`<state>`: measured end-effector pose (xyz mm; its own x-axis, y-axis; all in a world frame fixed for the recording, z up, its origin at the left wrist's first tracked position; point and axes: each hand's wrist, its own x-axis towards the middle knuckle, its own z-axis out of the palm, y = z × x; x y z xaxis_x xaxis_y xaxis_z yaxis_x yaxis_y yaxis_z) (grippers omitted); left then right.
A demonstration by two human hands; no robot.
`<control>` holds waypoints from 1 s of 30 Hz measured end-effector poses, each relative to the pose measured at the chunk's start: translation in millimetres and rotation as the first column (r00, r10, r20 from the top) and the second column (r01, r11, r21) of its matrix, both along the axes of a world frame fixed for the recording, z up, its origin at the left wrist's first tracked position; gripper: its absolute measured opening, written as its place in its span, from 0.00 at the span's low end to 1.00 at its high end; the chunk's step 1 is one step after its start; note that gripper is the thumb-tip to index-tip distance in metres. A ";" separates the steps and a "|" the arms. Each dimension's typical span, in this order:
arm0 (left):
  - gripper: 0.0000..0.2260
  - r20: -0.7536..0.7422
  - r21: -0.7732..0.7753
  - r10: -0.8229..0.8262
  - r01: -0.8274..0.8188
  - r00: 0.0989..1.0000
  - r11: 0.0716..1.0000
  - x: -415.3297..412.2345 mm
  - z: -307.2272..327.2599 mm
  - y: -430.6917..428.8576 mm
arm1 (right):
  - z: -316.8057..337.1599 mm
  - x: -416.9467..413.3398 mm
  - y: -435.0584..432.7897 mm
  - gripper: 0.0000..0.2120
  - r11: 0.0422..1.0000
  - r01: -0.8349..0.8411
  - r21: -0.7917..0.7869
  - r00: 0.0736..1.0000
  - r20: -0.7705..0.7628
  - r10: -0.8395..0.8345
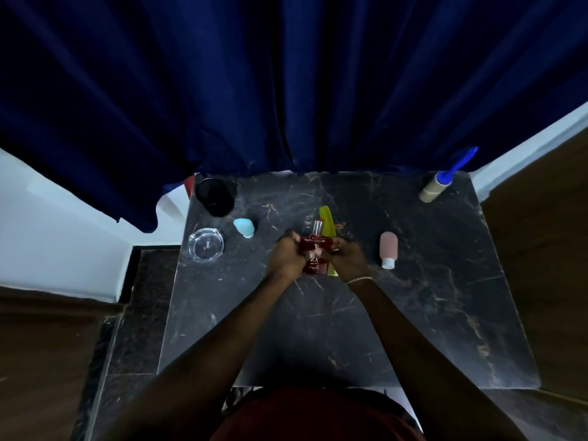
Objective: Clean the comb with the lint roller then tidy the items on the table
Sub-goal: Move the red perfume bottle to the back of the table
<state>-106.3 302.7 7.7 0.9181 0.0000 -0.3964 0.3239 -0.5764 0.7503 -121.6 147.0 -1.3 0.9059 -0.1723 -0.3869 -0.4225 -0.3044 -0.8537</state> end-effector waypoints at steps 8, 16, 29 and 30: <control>0.15 0.118 0.083 -0.032 0.023 0.993 0.996 61.6 35.1 41.1 | 31.2 60.7 29.8 0.12 0.997 -0.072 -0.002 0.990 0.122 0.072; 0.17 0.209 0.211 -0.230 0.185 0.951 0.960 118.2 59.7 88.7 | 46.8 121.7 67.6 0.14 0.969 -0.231 -0.091 0.952 0.182 0.244; 0.12 0.162 0.542 -0.497 0.344 0.853 0.767 180.7 49.5 142.7 | 13.5 193.4 125.6 0.10 0.893 -0.321 -0.315 0.912 0.151 0.381; 0.12 0.149 0.573 -0.515 0.350 0.844 0.741 184.2 47.3 146.0 | 11.9 197.5 128.9 0.09 0.877 -0.335 -0.345 0.908 0.132 0.398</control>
<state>77.9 448.7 54.9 0.9358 -0.3013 -0.1828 -0.2325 -0.9177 0.3222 75.9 275.9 10.6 0.9778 0.1054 -0.1808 -0.0658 -0.6651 -0.7439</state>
